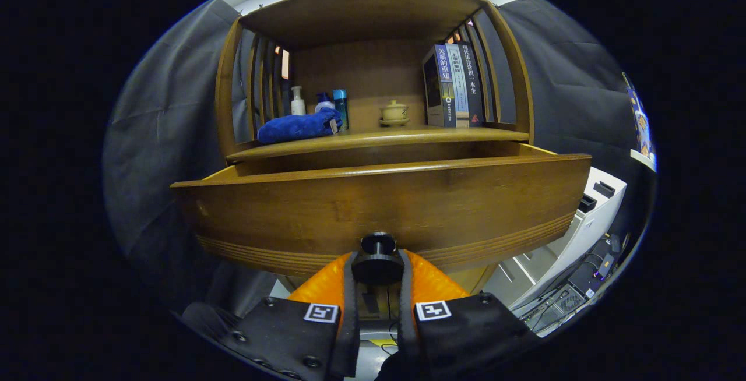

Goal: Pull open the drawer, take out the items inside it, and place them on the countertop above the cabinet.

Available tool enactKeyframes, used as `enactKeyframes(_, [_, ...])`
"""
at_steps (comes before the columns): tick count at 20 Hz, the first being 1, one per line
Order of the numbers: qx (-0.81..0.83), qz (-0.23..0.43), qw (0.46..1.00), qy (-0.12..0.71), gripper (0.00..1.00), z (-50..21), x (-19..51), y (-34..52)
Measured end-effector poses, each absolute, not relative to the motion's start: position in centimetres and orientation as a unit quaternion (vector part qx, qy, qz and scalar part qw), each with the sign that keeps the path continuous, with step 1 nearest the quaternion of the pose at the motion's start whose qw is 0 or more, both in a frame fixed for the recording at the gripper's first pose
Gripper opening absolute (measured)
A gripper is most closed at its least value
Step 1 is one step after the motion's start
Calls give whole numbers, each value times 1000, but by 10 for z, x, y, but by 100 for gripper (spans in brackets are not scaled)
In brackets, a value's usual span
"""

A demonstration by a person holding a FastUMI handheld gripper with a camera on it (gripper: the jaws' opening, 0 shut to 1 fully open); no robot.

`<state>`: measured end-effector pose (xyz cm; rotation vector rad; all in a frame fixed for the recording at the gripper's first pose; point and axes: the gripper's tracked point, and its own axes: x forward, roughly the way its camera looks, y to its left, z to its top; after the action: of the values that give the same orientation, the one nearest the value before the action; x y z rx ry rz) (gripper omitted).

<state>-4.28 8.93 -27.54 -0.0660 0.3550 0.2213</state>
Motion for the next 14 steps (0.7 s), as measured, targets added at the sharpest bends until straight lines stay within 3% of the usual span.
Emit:
enactKeyframes(2, [-40,107,976,183,44,-277,-42,87])
enactKeyframes(8, [-44,101,981,159,100,-240,-38,83])
enactKeyframes(14, [-3,94,986,136,99,-193,-24,74])
